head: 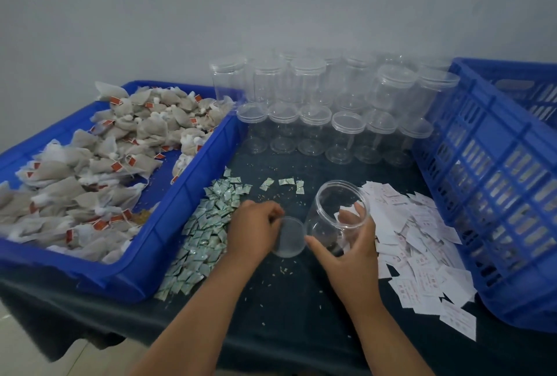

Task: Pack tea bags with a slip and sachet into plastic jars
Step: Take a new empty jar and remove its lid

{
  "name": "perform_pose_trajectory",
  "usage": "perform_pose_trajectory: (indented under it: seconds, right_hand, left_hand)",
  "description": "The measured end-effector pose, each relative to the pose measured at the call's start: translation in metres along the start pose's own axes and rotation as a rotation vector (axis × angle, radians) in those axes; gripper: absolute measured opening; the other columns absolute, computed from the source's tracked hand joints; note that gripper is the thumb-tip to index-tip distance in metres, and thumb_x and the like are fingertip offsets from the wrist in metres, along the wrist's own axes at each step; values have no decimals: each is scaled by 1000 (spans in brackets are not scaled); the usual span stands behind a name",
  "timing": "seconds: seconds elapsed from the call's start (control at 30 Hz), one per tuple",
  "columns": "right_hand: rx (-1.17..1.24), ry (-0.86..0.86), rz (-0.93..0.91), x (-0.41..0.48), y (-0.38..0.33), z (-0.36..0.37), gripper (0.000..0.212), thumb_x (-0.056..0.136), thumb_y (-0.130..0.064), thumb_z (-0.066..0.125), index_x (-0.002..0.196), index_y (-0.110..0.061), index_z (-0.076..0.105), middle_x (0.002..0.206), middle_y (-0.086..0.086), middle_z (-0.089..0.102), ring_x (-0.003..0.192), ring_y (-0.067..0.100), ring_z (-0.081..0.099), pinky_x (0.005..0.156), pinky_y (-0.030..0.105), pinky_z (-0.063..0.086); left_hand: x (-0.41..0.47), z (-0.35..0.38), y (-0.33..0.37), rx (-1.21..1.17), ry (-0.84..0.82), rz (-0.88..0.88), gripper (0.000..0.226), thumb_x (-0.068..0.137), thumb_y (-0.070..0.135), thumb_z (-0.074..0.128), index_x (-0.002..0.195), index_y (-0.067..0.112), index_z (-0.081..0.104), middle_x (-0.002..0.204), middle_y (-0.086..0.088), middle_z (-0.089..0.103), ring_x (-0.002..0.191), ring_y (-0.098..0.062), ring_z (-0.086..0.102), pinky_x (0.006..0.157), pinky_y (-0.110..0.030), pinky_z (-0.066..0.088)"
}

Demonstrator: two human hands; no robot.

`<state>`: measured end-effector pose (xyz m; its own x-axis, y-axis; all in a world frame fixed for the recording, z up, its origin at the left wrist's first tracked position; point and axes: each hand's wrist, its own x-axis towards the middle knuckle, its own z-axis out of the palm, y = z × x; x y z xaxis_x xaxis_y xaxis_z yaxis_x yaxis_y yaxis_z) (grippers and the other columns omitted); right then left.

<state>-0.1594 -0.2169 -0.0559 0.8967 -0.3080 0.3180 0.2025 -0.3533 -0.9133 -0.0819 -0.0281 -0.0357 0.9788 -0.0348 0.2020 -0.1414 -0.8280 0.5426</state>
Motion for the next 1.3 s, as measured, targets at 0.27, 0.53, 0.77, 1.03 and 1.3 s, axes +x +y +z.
perform_pose_trajectory:
  seconds: [0.27, 0.53, 0.77, 1.03, 1.3]
  right_hand:
    - [-2, -45, 5, -3, -4, -2, 111, 60, -64, 91, 154, -45, 34, 138, -41, 50, 127, -16, 53, 100, 19, 47]
    - [33, -73, 94, -7, -14, -2, 111, 58, -59, 93, 151, -55, 32, 124, -63, 43, 105, -20, 60, 85, 20, 47]
    - [53, -104, 95, -9, -18, 3, 109, 54, -54, 94, 148, -54, 38, 127, -43, 59, 112, -20, 60, 93, 25, 48]
    - [-41, -137, 60, -7, -17, 8, 112, 48, -53, 96, 143, -59, 37, 131, -28, 64, 115, -8, 62, 95, 32, 53]
    - [-34, -123, 51, -2, -14, 6, 104, 50, -58, 94, 134, -76, 34, 129, -45, 58, 120, -5, 62, 97, 25, 47]
  left_hand:
    - [3, -30, 16, -2, 183, 142, 13, 96, 36, 68, 104, 29, 76, 100, 12, 69, 92, -7, 61, 82, -30, 54]
    - [56, -185, -17, 124, 130, -39, 19, 102, 31, 51, 101, 30, 71, 96, 7, 72, 82, -13, 65, 73, -36, 57]
    - [120, -186, -95, 547, -502, -186, 80, 96, 16, 67, 164, 31, 28, 161, -10, 40, 134, -32, 53, 105, -46, 50]
    - [152, -129, -123, 356, -402, -73, 38, 106, 14, 44, 142, 18, 54, 141, -16, 54, 125, -37, 57, 102, -46, 50]
    - [150, -157, -117, 381, -335, -189, 26, 96, 29, 68, 116, 13, 69, 111, -9, 71, 90, -24, 62, 77, -32, 46]
